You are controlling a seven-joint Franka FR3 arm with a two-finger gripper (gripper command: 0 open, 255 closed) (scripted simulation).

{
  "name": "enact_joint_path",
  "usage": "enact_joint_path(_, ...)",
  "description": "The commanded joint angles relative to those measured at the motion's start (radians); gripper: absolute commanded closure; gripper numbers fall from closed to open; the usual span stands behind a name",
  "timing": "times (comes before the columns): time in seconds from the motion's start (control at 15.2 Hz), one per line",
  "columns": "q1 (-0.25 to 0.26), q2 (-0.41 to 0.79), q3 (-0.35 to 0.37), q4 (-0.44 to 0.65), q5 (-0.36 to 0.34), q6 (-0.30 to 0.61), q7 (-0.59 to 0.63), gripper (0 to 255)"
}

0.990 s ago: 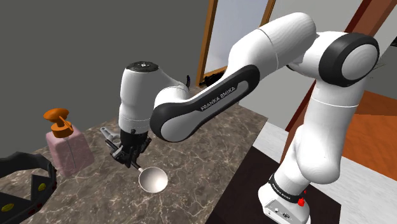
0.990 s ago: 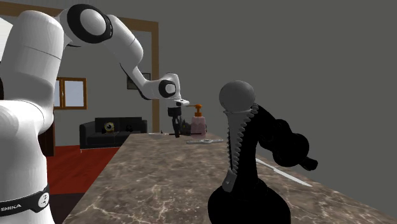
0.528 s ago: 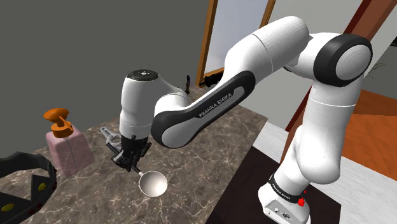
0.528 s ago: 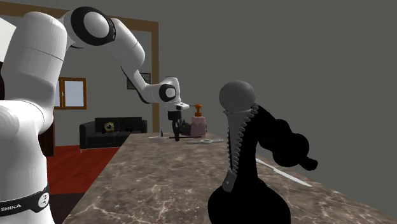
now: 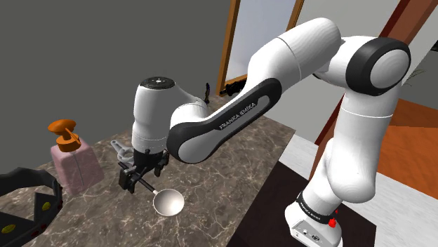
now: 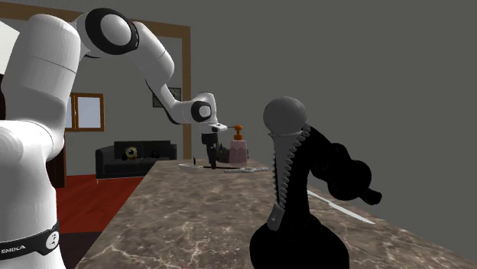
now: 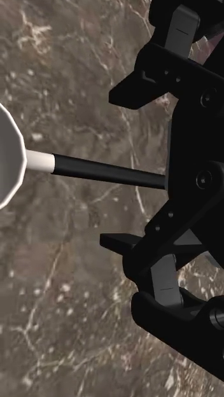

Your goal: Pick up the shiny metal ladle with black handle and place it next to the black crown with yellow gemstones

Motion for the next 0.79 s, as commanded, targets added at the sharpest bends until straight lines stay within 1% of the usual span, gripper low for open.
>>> enact_joint_path(0.0,0.000,0.000,0.000,0.000,0.000,0.000,0.000,0)
enact_joint_path(0.26,-0.024,-0.094,0.023,0.020,0.072,-0.101,-0.048,0)
enact_joint_path(0.73,-0.023,-0.094,0.022,0.020,0.072,-0.101,-0.048,0)
